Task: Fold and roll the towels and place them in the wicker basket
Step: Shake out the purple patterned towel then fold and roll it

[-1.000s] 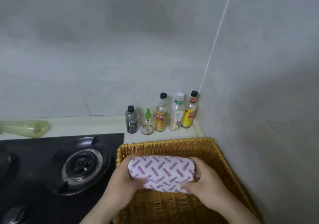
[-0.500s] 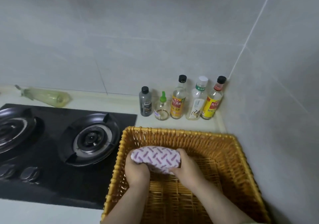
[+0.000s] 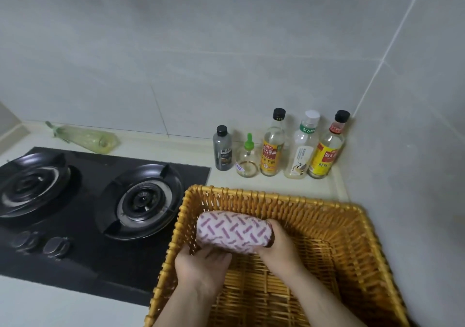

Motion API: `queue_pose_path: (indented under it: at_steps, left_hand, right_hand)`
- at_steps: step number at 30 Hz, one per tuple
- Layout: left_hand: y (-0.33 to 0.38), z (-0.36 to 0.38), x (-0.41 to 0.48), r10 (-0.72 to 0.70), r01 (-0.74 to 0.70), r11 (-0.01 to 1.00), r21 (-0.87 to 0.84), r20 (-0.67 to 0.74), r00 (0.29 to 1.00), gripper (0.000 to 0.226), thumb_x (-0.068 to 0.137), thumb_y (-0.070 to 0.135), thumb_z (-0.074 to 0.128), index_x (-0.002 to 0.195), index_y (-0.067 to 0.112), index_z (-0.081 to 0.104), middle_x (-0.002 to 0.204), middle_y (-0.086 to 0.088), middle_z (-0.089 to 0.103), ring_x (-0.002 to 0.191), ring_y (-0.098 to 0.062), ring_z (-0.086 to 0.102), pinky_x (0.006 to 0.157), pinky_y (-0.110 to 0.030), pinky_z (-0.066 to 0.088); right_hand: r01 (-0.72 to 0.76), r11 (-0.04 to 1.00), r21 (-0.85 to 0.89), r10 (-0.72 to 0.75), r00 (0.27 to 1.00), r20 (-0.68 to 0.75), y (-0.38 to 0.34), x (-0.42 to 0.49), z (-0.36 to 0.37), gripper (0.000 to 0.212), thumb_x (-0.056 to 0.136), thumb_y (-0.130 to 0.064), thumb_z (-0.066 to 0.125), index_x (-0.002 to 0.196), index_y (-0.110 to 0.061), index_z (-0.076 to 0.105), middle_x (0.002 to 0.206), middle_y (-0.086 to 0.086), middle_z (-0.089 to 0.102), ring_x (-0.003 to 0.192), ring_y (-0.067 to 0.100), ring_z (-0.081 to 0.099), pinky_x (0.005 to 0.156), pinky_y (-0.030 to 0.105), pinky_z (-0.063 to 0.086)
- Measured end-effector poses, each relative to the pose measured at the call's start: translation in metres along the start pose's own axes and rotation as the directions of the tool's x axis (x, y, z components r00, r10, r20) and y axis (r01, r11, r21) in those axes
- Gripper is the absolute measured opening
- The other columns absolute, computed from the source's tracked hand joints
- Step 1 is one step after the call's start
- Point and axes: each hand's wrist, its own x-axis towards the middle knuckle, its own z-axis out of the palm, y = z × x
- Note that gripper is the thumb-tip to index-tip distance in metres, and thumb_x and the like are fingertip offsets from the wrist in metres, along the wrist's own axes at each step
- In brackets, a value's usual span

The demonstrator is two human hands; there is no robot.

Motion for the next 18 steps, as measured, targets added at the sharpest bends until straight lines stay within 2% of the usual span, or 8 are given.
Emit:
queue_pose_path:
  at_steps: [3, 5, 7, 8, 11, 14, 16, 18]
  left_hand:
    - [0.003, -0.002, 0.0, -0.029, 0.033, 0.997, -0.07, 0.066, 0.997, 0.075, 0.098, 0.05, 0.025, 0.151, -0.003, 0.016, 0.157, -0.028, 0.02, 0.146, -0.042, 0.017, 0.12, -0.055, 0.013]
    - [0.003, -0.003, 0.004, -0.043, 0.05, 0.997, -0.066, 0.103, 0.994, 0.07, 0.1, 0.045, 0.024, 0.151, -0.002, 0.017, 0.157, -0.027, 0.02, 0.145, -0.043, 0.018, 0.119, -0.056, 0.015]
    - [0.002, -0.002, 0.008, -0.042, 0.047, 0.998, -0.043, 0.109, 0.993, 0.068, 0.101, 0.045, 0.024, 0.151, -0.001, 0.017, 0.157, -0.027, 0.021, 0.145, -0.042, 0.019, 0.119, -0.055, 0.016]
    - [0.002, -0.001, 0.01, -0.045, 0.049, 0.998, -0.028, 0.12, 0.992, 0.07, 0.1, 0.047, 0.025, 0.151, -0.001, 0.017, 0.156, -0.028, 0.021, 0.145, -0.043, 0.019, 0.119, -0.056, 0.016]
    - [0.001, 0.003, 0.014, -0.047, 0.047, 0.999, 0.002, 0.15, 0.988, 0.074, 0.099, 0.051, 0.027, 0.151, -0.001, 0.018, 0.154, -0.03, 0.023, 0.143, -0.046, 0.022, 0.117, -0.058, 0.02]
    - [0.001, 0.005, 0.013, -0.038, 0.026, 0.998, 0.062, 0.192, 0.981, 0.065, 0.099, 0.051, 0.029, 0.146, 0.006, 0.031, 0.146, -0.032, 0.035, 0.134, -0.05, 0.034, 0.111, -0.062, 0.031]
    - [-0.002, 0.005, 0.013, -0.016, -0.005, 0.994, 0.109, 0.191, 0.982, 0.052, 0.099, 0.045, 0.031, 0.136, 0.01, 0.044, 0.136, -0.028, 0.046, 0.125, -0.048, 0.044, 0.106, -0.062, 0.037]
    - [-0.004, 0.005, 0.01, -0.001, -0.028, 0.988, 0.151, 0.186, 0.983, 0.05, 0.099, 0.041, 0.034, 0.133, 0.007, 0.046, 0.131, -0.028, 0.05, 0.122, -0.047, 0.047, 0.107, -0.061, 0.038]
  right_hand:
    - [-0.169, 0.929, 0.33, 0.141, 0.984, 0.107, -0.001, -0.001, -0.009, 0.039, 0.09, -0.012, 0.06, 0.122, -0.032, 0.05, 0.109, -0.007, 0.066, 0.095, 0.017, 0.066, 0.077, 0.026, 0.055]
    - [-0.328, 0.743, 0.584, 0.251, 0.945, 0.212, 0.005, 0.001, -0.015, 0.036, 0.095, -0.014, 0.051, 0.131, -0.019, 0.051, 0.118, 0.009, 0.066, 0.1, 0.032, 0.068, 0.083, 0.04, 0.058]
    - [-0.397, 0.594, 0.7, 0.271, 0.918, 0.291, 0.011, 0.002, -0.017, 0.044, 0.092, -0.005, 0.047, 0.134, -0.017, 0.051, 0.125, 0.015, 0.062, 0.108, 0.038, 0.063, 0.088, 0.045, 0.055]
    - [-0.392, 0.59, 0.706, 0.25, 0.92, 0.302, 0.012, 0.002, -0.016, 0.05, 0.089, 0.001, 0.047, 0.134, -0.018, 0.051, 0.126, 0.014, 0.062, 0.111, 0.037, 0.062, 0.092, 0.045, 0.054]
    - [-0.298, 0.648, 0.701, 0.173, 0.954, 0.245, 0.01, 0.002, -0.01, 0.065, 0.083, 0.011, 0.051, 0.14, -0.02, 0.047, 0.129, 0.007, 0.064, 0.119, 0.025, 0.06, 0.107, 0.046, 0.044]
    - [-0.273, 0.7, 0.66, 0.19, 0.962, 0.196, 0.011, 0.002, -0.008, 0.067, 0.08, -0.004, 0.072, 0.139, -0.024, 0.048, 0.126, 0.0, 0.066, 0.117, 0.018, 0.061, 0.111, 0.044, 0.041]
    - [-0.254, 0.831, 0.496, 0.216, 0.967, 0.133, 0.008, 0.002, -0.006, 0.067, 0.073, -0.02, 0.083, 0.131, -0.03, 0.05, 0.122, -0.009, 0.065, 0.112, 0.013, 0.061, 0.107, 0.044, 0.044]
    - [-0.207, 0.929, 0.306, 0.216, 0.976, 0.005, 0.0, 0.0, -0.002, 0.056, 0.075, -0.024, 0.082, 0.122, -0.034, 0.052, 0.117, -0.014, 0.063, 0.108, 0.01, 0.06, 0.1, 0.039, 0.049]
